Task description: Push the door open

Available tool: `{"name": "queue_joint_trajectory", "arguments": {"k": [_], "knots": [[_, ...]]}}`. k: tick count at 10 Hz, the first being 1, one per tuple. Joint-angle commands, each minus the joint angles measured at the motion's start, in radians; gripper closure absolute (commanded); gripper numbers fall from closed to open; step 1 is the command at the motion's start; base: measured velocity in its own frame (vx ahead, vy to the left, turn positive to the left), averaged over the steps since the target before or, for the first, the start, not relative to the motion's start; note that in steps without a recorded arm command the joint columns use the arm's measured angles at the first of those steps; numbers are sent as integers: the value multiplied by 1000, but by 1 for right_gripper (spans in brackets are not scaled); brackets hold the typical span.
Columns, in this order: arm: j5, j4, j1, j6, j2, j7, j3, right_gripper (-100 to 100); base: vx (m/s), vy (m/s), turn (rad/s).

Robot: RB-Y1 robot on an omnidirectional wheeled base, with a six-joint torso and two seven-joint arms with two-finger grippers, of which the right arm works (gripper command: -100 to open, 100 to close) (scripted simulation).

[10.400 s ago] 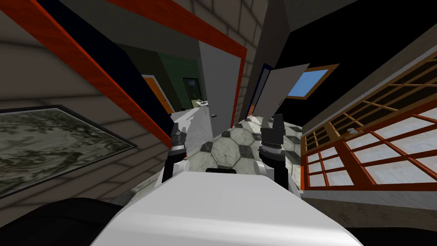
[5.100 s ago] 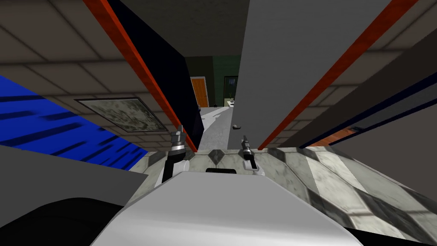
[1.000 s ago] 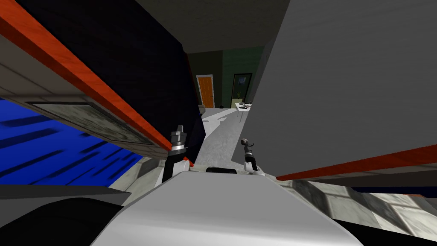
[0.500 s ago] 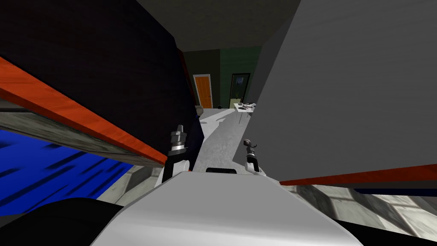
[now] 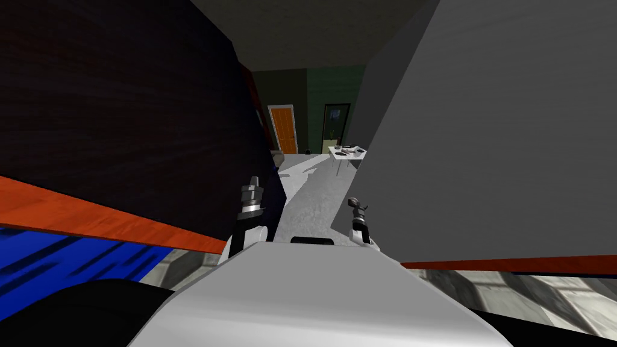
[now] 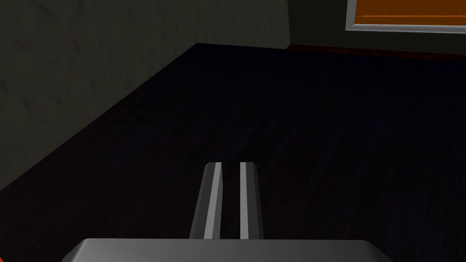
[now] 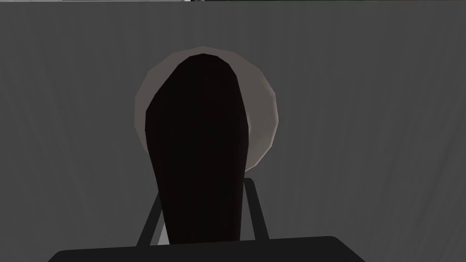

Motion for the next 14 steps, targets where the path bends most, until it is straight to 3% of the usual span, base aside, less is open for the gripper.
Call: {"name": "queue_joint_trajectory", "arguments": {"k": [1, 7, 14], "knots": [[-11, -10, 7, 0, -10, 7, -23, 100, 209, 60, -77], [-30, -12, 15, 6, -12, 21, -57, 100, 181, 34, -48], [-74, -5, 23, -3, -25, 46, -124, 100, 180, -22, -34]]}}
